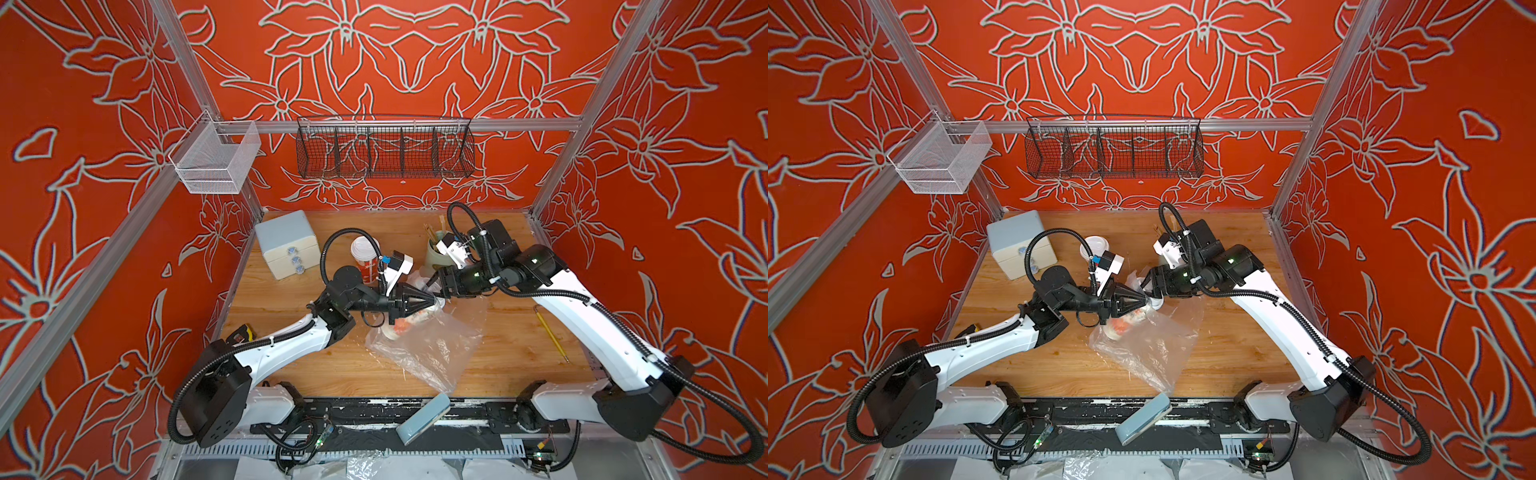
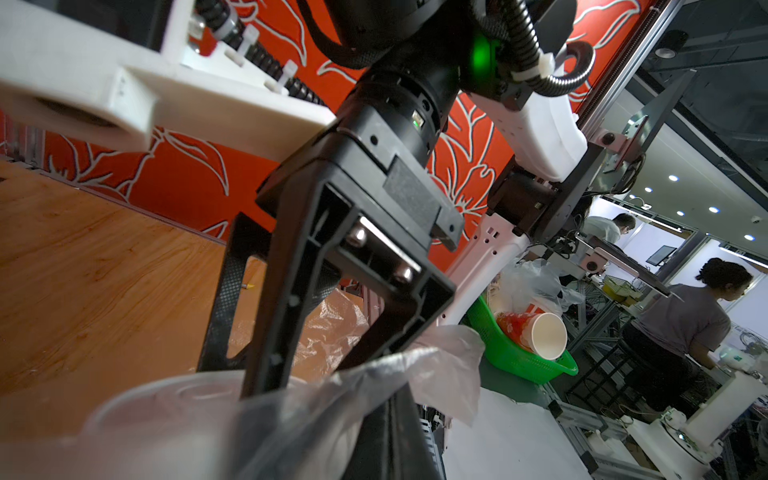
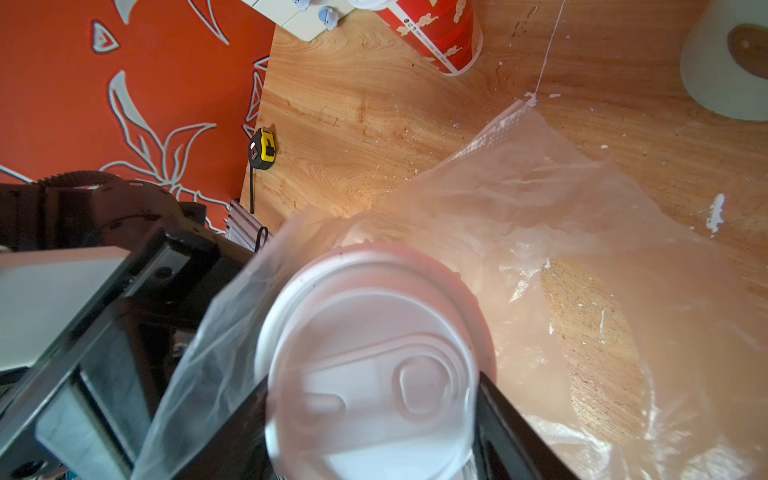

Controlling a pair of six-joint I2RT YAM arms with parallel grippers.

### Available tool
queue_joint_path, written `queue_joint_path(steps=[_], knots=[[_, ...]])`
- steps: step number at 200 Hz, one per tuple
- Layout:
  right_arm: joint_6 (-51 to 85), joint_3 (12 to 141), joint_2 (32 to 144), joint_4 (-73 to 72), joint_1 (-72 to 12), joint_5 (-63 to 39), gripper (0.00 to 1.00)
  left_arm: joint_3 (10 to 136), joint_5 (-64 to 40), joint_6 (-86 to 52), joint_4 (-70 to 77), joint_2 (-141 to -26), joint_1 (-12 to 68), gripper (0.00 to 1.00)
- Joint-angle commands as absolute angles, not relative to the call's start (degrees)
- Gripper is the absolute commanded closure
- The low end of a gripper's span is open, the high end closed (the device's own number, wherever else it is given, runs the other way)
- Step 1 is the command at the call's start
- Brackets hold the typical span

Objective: Pack milk tea into plastic carrier bags
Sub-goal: Place the milk tea cup in the plastic carrier bag.

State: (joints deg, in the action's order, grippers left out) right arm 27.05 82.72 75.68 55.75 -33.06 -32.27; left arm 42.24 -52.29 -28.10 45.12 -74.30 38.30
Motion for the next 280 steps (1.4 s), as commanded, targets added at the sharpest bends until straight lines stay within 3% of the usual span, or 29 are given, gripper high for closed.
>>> queue_joint_path(steps=[1,135,241,280], knots=[[26.3,82.6,76.6,57.5,-33.2,-34.9,0.73,44.3,-53.0,-27.1,47.4,-75.2,38.0,1.0],[22.6,82.1,79.3,64.7,-34.5,-29.7,0.76,49.5,-55.7,-24.3,44.3,-79.8,36.5,1.0],[27.1,78.4,79.1,62.8,-39.3,-11.0,0.82,52.1,-57.0,-20.6,38.8,-81.7,33.1,1.0],[29.4,76.7,78.3,59.6,-41.9,-8.9,0.82,52.0,-57.4,-20.2,37.0,-81.1,32.5,1.0]])
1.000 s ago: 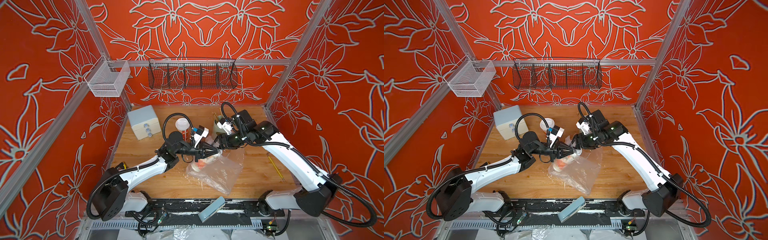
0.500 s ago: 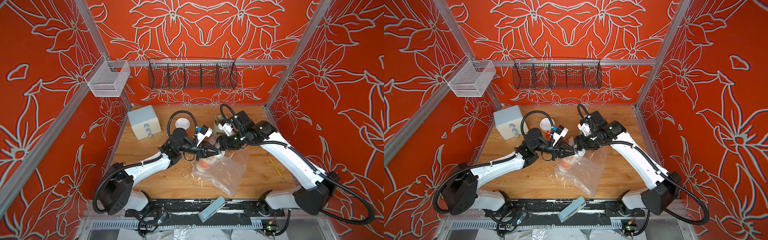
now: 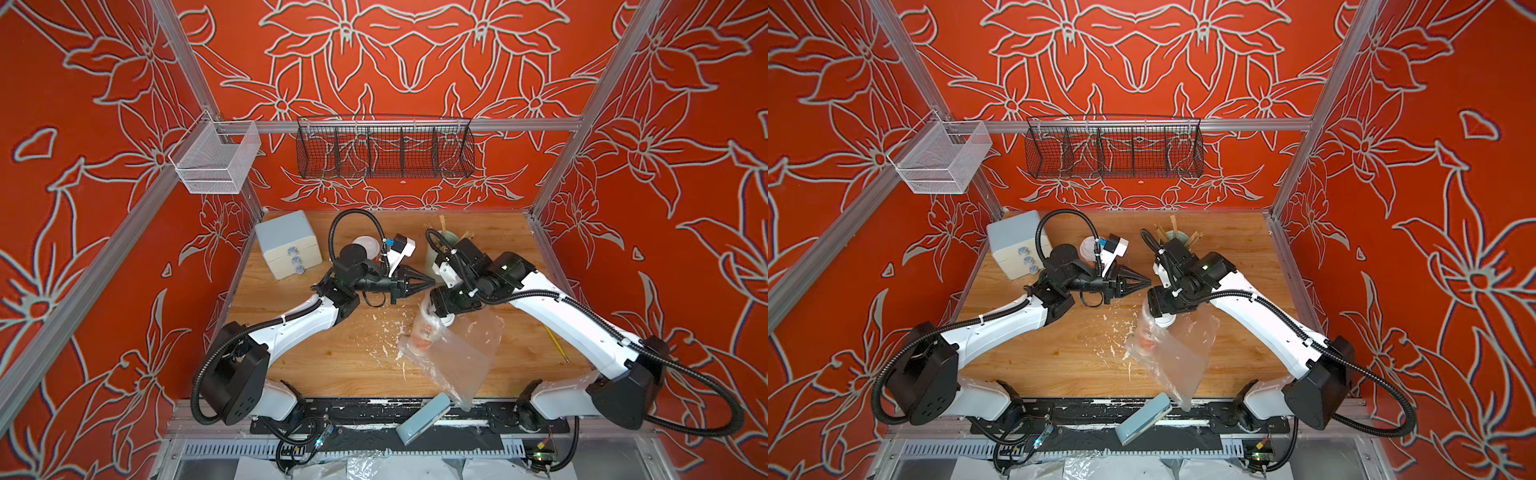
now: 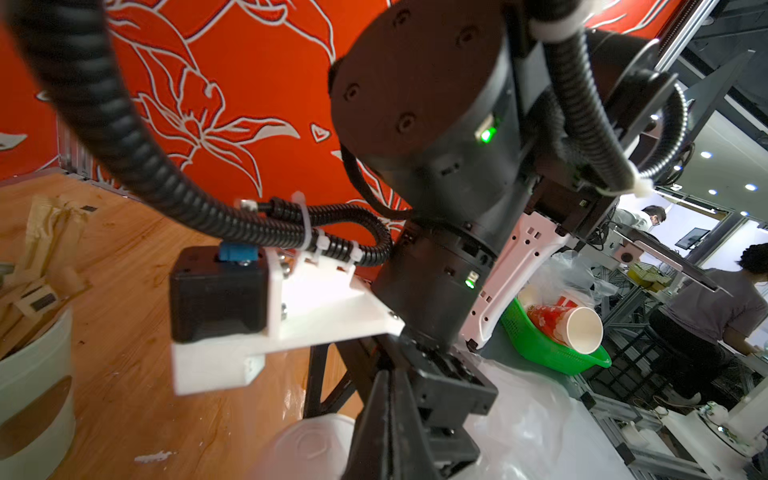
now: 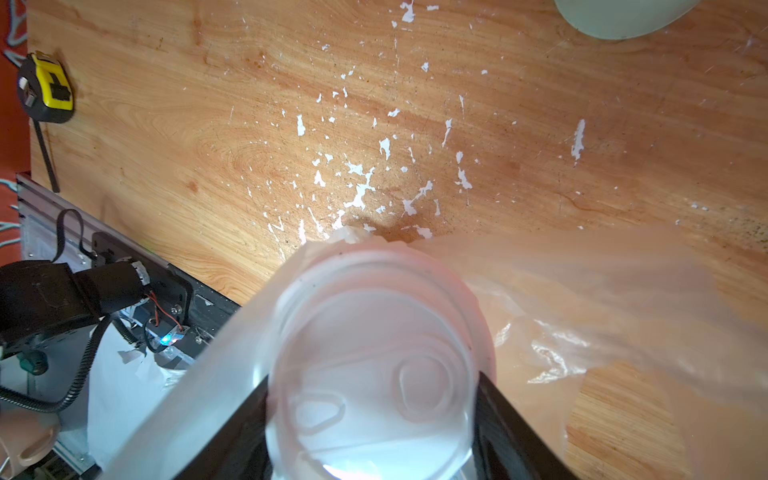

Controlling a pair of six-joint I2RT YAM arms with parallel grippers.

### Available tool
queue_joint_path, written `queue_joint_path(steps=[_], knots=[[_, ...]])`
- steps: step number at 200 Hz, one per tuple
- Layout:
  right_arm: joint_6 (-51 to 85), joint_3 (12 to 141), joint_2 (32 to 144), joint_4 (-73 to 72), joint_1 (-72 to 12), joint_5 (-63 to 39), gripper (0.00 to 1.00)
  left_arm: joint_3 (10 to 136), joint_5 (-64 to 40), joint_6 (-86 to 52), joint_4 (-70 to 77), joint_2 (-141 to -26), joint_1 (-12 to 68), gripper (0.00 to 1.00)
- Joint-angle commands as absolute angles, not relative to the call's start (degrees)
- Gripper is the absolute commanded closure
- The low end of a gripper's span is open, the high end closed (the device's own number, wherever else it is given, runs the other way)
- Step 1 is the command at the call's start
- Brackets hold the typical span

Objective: Pack milk tea into plastic carrier bags
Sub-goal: Place the milk tea cup in the plastic carrier bag.

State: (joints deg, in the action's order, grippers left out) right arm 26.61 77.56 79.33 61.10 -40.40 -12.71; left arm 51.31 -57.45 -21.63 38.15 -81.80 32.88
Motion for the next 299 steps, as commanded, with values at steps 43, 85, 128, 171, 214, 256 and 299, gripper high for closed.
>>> queue_joint_path(steps=[43,85,128,171,214,256,299], knots=[[31.6,74.4,76.2,57.9,-44.8,-5.7,0.83,52.3,-57.0,-17.9,32.5,-78.6,32.5,1.0],[33.5,73.1,74.9,57.8,-47.4,-3.9,0.83,55.8,-55.5,-14.4,20.8,-75.1,32.5,1.0],[34.3,72.5,74.4,57.7,-48.5,-2.2,0.83,58.3,-50.6,-10.9,6.0,-66.8,32.6,0.8],[34.9,72.5,74.8,57.0,-50.4,0.4,0.83,60.7,-38.2,-9.4,-12.8,-57.3,37.2,0.53],[35.8,72.1,74.8,56.7,-52.0,2.9,0.84,64.2,-25.1,-16.5,-29.1,-56.0,46.4,0.45],[36.6,71.9,74.8,56.9,-53.2,4.4,0.84,64.0,-20.3,-23.9,-32.2,-59.1,54.3,0.27],[36.9,71.8,74.8,56.6,-54.0,5.3,0.84,68.6,-12.0,-26.8,-38.8,-64.1,61.1,0.22]])
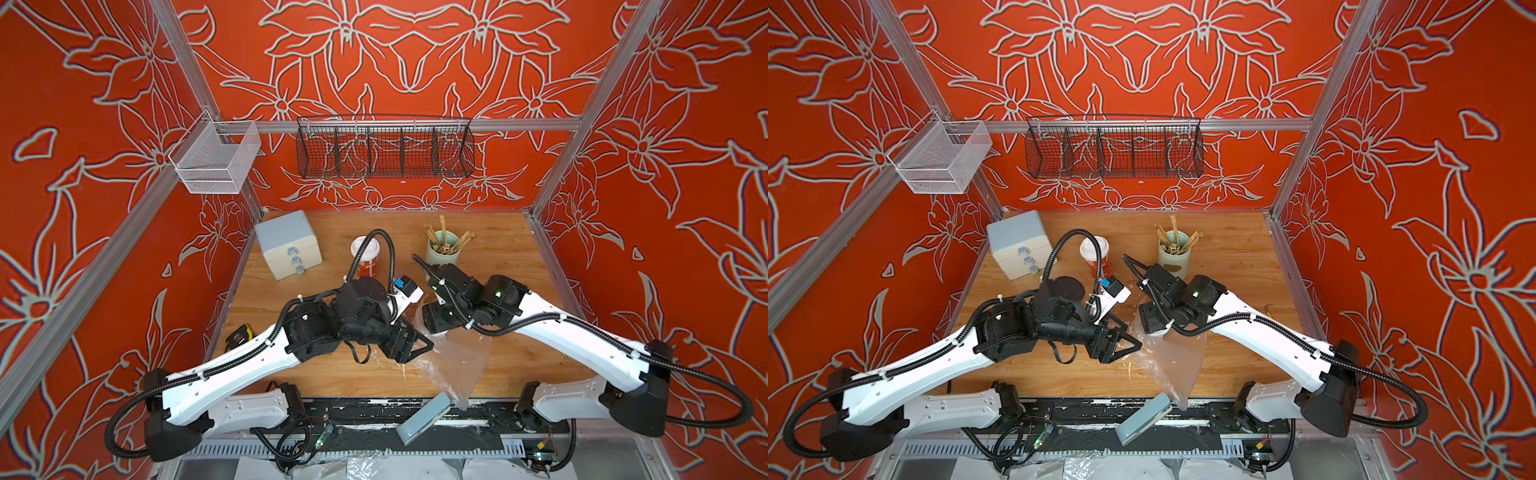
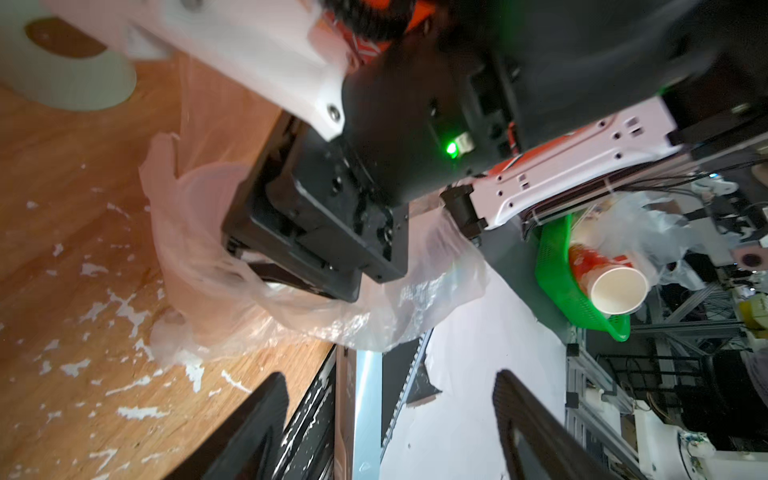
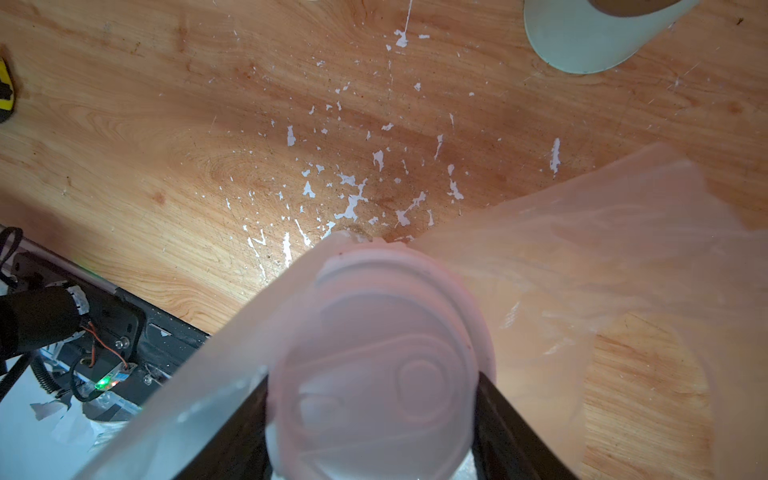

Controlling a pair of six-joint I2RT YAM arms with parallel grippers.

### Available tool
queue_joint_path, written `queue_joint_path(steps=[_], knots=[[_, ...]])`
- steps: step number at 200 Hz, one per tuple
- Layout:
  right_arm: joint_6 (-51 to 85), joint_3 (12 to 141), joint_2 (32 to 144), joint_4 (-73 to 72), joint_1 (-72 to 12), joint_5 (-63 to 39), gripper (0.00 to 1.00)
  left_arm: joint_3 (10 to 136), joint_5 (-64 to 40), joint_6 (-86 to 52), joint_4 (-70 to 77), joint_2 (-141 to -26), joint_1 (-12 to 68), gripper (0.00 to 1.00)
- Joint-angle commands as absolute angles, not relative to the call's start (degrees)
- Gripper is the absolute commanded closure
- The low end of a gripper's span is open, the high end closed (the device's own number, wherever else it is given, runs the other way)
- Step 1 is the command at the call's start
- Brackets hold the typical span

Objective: Pack milk tea into plastic carrier bags
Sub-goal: Place the milk tea cup in the plastic carrier bag.

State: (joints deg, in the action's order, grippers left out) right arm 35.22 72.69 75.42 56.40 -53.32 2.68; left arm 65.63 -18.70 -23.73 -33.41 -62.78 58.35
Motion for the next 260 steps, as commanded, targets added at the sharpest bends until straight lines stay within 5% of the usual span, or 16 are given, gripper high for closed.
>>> queue_joint_path(steps=[1,72,124,151,204,260], knots=[[36.9,71.8,74.9,56.6,-54.0,5.3,0.84,68.6,-11.9,-26.9,-38.9,-64.2,61.2,0.22],[37.6,70.9,73.9,56.2,-54.8,6.7,0.85,64.9,-6.9,-35.8,-31.2,-66.5,63.5,0.2],[37.8,70.8,74.1,55.9,-55.2,7.0,0.85,63.5,-6.3,-39.5,-25.9,-69.0,63.8,0.29],[37.8,70.8,74.1,55.9,-55.4,7.2,0.85,64.4,-6.5,-39.9,-25.2,-71.4,63.8,0.43],[38.0,70.8,73.9,56.1,-55.8,8.1,0.85,65.0,-5.9,-39.5,-25.1,-71.7,63.8,1.0],[38.4,73.1,73.4,59.0,-57.7,13.1,0.88,67.8,0.7,-33.1,-27.0,-69.4,63.7,1.0]])
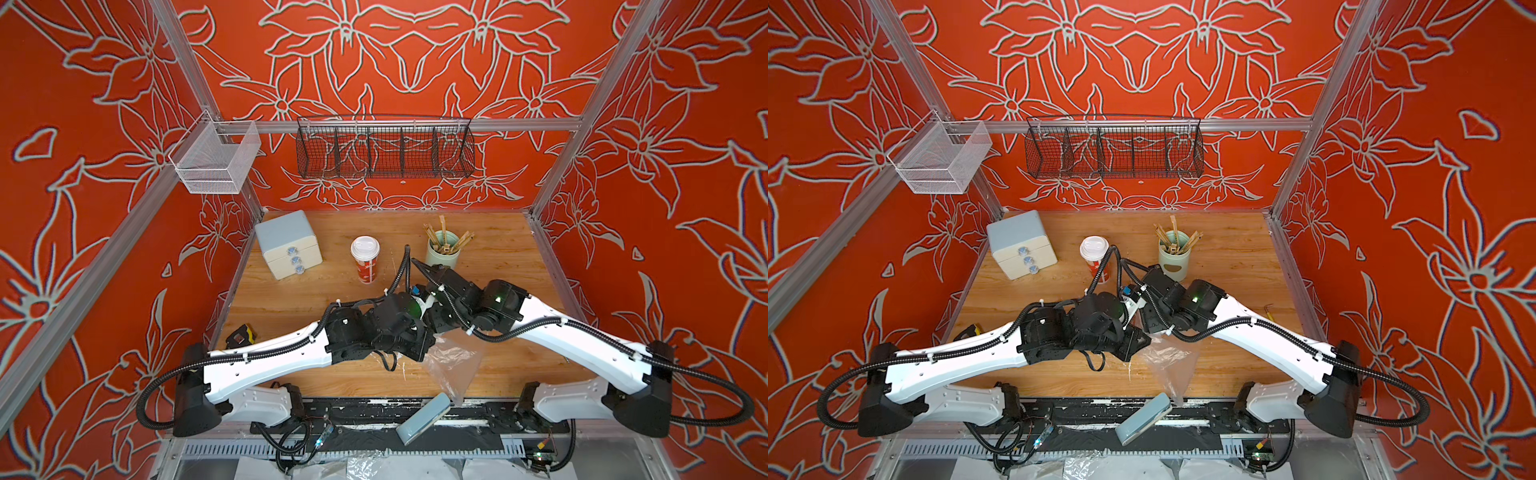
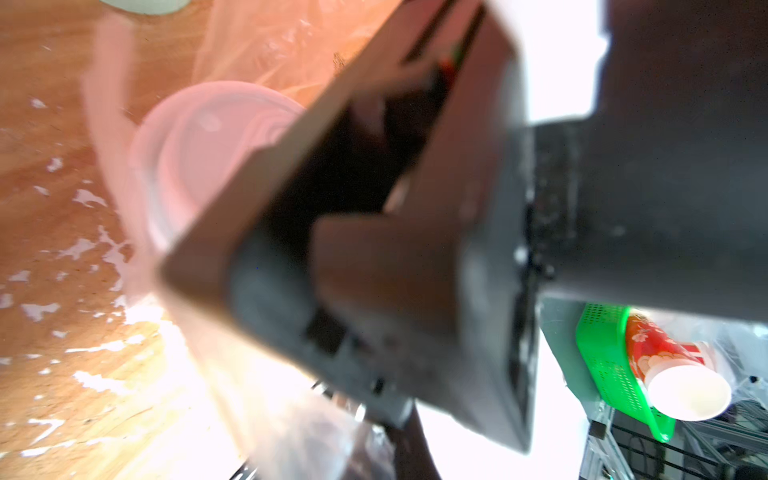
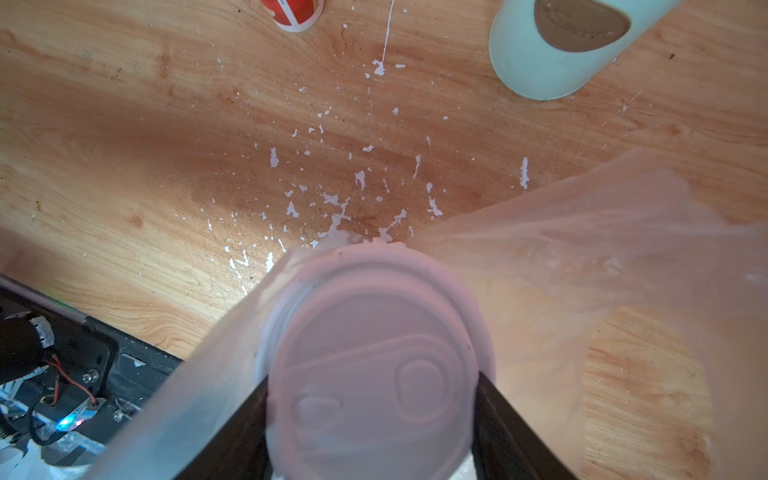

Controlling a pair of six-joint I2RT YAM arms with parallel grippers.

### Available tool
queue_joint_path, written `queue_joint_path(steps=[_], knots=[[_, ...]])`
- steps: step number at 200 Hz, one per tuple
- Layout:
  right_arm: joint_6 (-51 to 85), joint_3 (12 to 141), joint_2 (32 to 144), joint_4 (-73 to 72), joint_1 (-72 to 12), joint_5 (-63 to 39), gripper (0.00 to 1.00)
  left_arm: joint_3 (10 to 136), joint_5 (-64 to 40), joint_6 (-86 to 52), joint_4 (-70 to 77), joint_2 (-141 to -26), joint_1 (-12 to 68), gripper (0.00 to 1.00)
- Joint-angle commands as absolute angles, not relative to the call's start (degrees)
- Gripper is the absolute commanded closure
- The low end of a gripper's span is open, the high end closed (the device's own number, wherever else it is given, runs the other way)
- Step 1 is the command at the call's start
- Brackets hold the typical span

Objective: Pack milk tea into plastic carrier bags
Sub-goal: Place the milk tea cup in the plastic carrier bag.

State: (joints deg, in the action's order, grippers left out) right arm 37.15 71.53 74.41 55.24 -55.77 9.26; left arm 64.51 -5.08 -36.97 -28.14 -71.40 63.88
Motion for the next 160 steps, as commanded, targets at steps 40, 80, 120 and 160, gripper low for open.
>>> queue_joint_path(steps=[40,80,120,160], knots=[[38.7,76.1,75.2,60.6,-60.2,16.6,0.88,69.0,2.9,-28.5,-26.6,-68.7,63.1,1.0],[38.4,79.6,78.8,64.1,-62.0,18.7,0.88,69.8,3.9,-23.4,-25.7,-68.1,62.2,1.0],[38.8,79.1,80.7,62.1,-62.1,15.9,0.88,66.3,4.1,-19.0,-22.8,-66.6,60.5,1.0],[39.9,78.3,82.8,61.6,-62.1,14.0,0.88,61.3,3.4,-18.0,-19.8,-63.7,58.1,1.0]])
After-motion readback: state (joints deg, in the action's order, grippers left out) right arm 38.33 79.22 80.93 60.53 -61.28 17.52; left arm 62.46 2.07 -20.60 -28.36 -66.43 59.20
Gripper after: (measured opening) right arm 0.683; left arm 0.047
